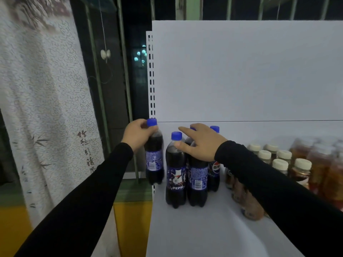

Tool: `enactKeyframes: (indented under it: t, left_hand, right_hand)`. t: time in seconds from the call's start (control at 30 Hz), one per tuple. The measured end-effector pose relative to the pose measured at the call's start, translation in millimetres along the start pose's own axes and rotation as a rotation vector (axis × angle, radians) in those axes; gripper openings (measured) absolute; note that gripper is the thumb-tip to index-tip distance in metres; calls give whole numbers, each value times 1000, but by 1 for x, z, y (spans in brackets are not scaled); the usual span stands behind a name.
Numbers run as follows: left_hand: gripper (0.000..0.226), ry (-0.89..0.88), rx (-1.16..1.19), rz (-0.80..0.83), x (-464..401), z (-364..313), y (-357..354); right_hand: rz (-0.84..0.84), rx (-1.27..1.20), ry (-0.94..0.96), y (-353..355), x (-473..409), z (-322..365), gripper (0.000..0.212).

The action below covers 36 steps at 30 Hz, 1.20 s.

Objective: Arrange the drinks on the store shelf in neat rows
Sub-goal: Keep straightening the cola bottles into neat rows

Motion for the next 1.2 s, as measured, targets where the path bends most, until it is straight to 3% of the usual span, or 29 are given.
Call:
enactKeyframes:
  t: [0.2,0.27,0.37,0.47,0.6,0.77,0.87,1.0,1.2]
  left_hand:
    - [20,-96,-119,-39,10,-37,37]
    - [17,-124,-123,-21,17,-52,47]
    - [13,-138,-27,38,30,-72,56]
    - [15,-124,94,166,43,-85,55]
    - [31,-108,192,316,58,-94,41]
    - [25,-145,292,391,80,-100,13]
    - [35,-132,368,370,99,-96,-6]
    - [27,-61,371,365,134,-81,-29]
    - [38,18,296,362,169,-82,-66]
  right_hand:
    - [-364,-161,87,21,24,15,61]
    - [-407,-210,120,25,35,28,56]
    - [-321,-351,125,23,48,49,59]
    - [-98,-510,85,8,58,66,70]
    - [42,-751,38,-11,73,65,73]
    - [15,-994,-55,-16,100,44,60]
    - [-20,-1105,-91,-21,117,27,49]
    - [-81,-1137,-156,-24,130,-4,46]
    - [-24,-1122,-98,-13,144,-39,46]
Point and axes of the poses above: each hand's wrist, its own x-axis away from the middle knuckle, its own y-axis out of the back of the hand, z = x × y, the point moved 5 cm from there along -x, towards the middle knuckle, and after that the axes turned 10 degrees about -y, right-handed, at the moved point
